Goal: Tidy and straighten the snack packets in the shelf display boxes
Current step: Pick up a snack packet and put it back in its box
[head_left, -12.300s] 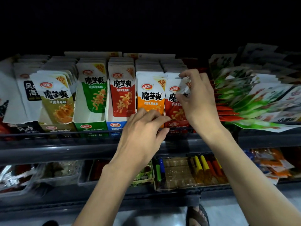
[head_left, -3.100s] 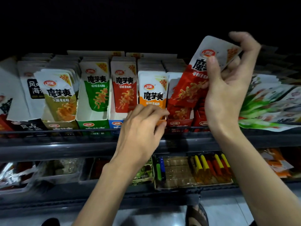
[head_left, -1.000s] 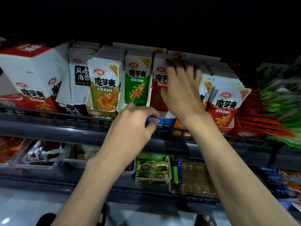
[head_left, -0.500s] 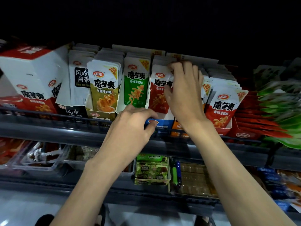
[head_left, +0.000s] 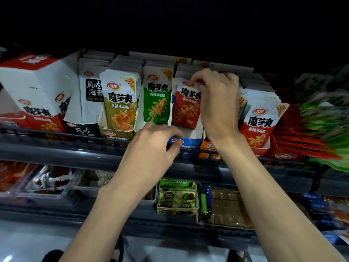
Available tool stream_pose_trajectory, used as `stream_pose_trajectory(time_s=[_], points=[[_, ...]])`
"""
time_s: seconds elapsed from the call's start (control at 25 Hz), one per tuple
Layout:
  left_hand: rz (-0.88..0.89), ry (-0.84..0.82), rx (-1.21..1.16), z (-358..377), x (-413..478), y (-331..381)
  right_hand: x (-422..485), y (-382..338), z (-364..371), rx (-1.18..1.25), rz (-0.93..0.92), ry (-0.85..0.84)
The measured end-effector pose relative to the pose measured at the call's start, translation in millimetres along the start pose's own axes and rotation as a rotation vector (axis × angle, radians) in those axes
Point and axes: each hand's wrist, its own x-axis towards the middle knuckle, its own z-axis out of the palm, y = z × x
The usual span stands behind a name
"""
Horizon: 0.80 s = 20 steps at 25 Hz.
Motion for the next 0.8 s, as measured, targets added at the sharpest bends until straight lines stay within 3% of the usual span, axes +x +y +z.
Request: stream_pose_trajectory(time_s=[0.2, 0.44, 0.6, 0.8], points=[[-0.001, -0.01, -0.006, 0, -1, 0, -2, -2, -1, -0.025, -0.032, 0.007], [0.001, -0.023, 0.01, -2, -1, 2, -8, -3, -1, -0.094, -0.065, -0.194], [0.003, 0.03, -0.025, -2, 0, 4, -4, -5, -7, 0.025, -0.072, -0.083], [-0.157, 0.296, -0.247, -12, 3, 12, 16, -19, -45, 0.427, 0.001, 0.129]])
